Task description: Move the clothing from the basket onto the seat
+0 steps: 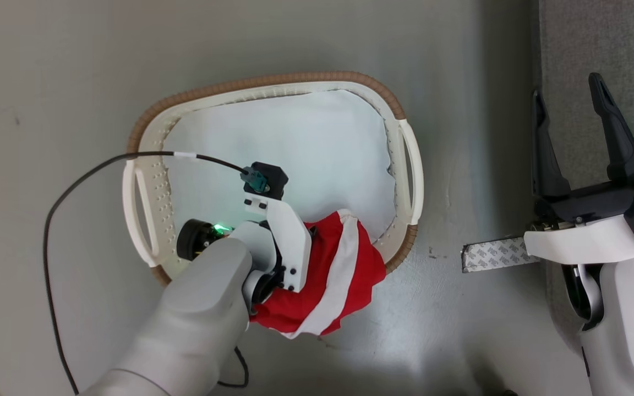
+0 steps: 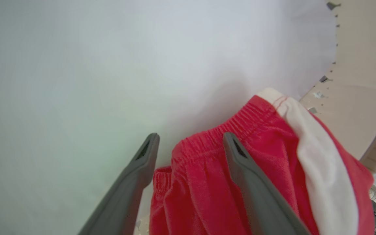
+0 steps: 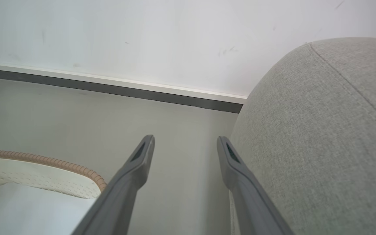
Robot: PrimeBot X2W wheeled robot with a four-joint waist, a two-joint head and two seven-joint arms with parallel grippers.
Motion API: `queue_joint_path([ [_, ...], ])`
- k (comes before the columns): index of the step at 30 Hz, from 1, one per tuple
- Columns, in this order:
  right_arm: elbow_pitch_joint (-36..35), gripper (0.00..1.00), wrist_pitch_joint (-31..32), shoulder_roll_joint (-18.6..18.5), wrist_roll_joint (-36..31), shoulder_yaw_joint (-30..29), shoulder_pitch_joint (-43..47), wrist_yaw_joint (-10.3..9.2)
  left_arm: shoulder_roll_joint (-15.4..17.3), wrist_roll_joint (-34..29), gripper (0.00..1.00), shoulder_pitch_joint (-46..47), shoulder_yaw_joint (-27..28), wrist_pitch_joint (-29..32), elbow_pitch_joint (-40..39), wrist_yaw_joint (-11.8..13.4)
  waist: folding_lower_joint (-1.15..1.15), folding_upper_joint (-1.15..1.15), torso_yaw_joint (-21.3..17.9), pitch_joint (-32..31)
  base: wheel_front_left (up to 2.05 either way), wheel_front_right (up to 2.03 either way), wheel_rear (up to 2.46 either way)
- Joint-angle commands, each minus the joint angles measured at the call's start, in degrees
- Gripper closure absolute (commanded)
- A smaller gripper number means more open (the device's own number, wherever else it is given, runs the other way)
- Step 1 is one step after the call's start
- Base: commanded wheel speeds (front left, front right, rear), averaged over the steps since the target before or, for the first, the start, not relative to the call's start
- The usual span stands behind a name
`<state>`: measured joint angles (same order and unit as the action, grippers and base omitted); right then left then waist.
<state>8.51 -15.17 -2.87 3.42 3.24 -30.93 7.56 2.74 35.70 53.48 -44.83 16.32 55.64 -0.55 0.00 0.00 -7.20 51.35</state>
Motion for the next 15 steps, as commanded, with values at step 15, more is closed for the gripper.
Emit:
queue_joint_path([
  [15,-1.09,0.0,0.04,-0.03,0.34,-0.76,-0.23,-0.15,0.28,5.38,0.0,1.03,-2.55,3.59,0.15,-0.68,0.0,0.0,-0.14,1.22,0.0,0.0,0.0],
])
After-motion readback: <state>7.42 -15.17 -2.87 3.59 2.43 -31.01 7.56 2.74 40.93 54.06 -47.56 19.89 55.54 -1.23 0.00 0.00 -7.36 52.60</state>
